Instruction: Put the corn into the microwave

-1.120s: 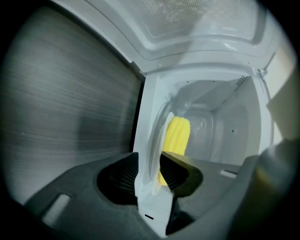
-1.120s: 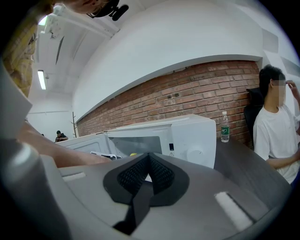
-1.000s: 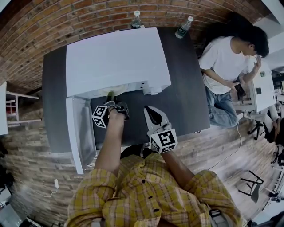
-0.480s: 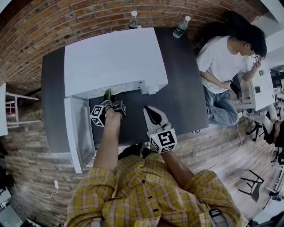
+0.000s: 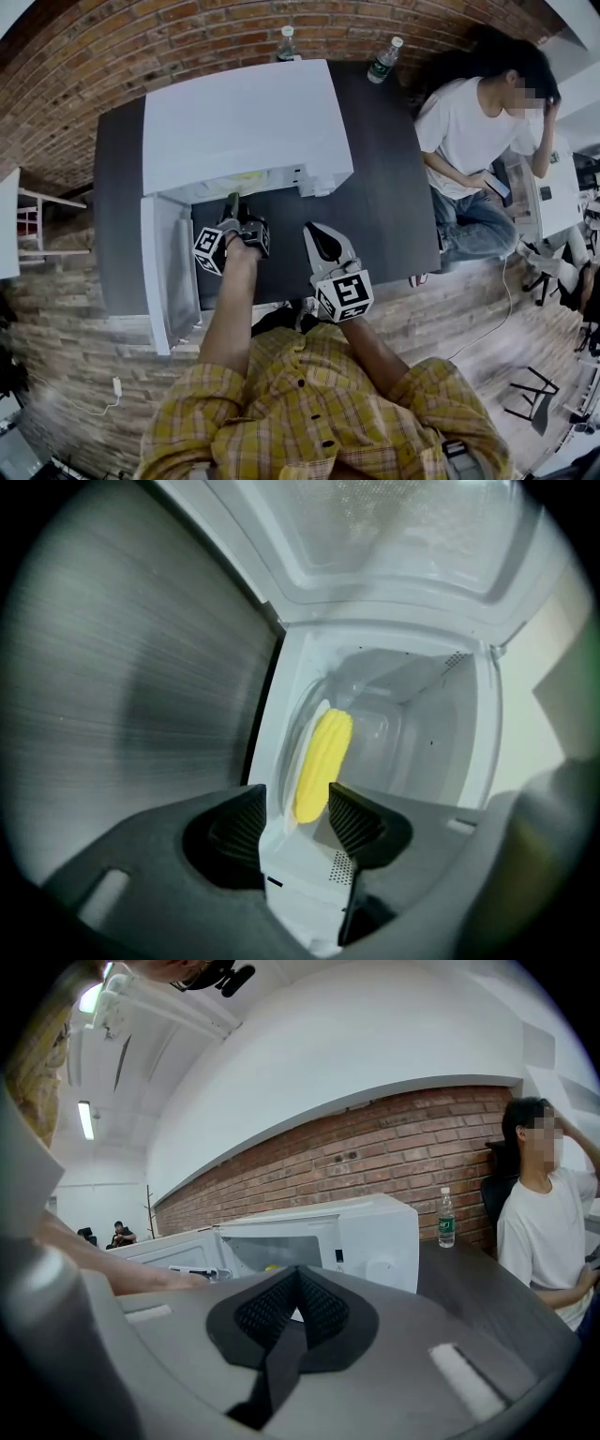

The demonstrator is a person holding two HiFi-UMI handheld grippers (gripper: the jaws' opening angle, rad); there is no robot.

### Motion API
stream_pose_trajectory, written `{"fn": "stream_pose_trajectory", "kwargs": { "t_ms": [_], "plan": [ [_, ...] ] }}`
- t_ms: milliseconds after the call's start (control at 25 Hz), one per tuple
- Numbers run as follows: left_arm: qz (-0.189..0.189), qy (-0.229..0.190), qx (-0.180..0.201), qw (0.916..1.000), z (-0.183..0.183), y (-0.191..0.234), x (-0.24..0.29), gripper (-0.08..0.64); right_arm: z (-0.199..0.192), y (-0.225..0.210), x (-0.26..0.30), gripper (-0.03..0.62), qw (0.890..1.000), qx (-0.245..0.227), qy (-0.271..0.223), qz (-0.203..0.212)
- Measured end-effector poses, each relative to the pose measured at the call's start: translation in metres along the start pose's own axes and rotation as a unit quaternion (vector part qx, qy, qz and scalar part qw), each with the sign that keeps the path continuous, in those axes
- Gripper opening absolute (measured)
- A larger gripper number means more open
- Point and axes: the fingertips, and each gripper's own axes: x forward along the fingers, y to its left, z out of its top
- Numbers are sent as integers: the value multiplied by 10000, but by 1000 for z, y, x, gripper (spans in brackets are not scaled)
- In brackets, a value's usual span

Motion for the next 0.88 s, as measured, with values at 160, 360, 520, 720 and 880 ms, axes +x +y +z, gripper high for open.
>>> {"fn": "stream_pose_trajectory", "kwargs": {
  "t_ms": [160, 360, 520, 720, 880],
  "plan": [
    [-234, 251, 150, 9993, -11, -13, -18, 116, 2, 5, -4, 2, 10000, 1, -68, 51],
    [-618, 648, 663, 9938, -34, -28, -53, 0, -1, 12, -16, 2, 10000, -30, -2, 59],
    [-888, 872, 985, 9873, -47, -30, -78, -1, 0, 15, -22, 2, 10000, -72, 0, 24],
    [-1488, 1153, 1423, 9718, -75, -58, -112, -2, 5, 20, -33, 2, 9999, -94, -107, 49],
    [-1708, 1407, 2183, 9505, -93, -76, -137, -2, 10, 29, -40, 2, 9997, -22, -179, 140]
  ]
}}
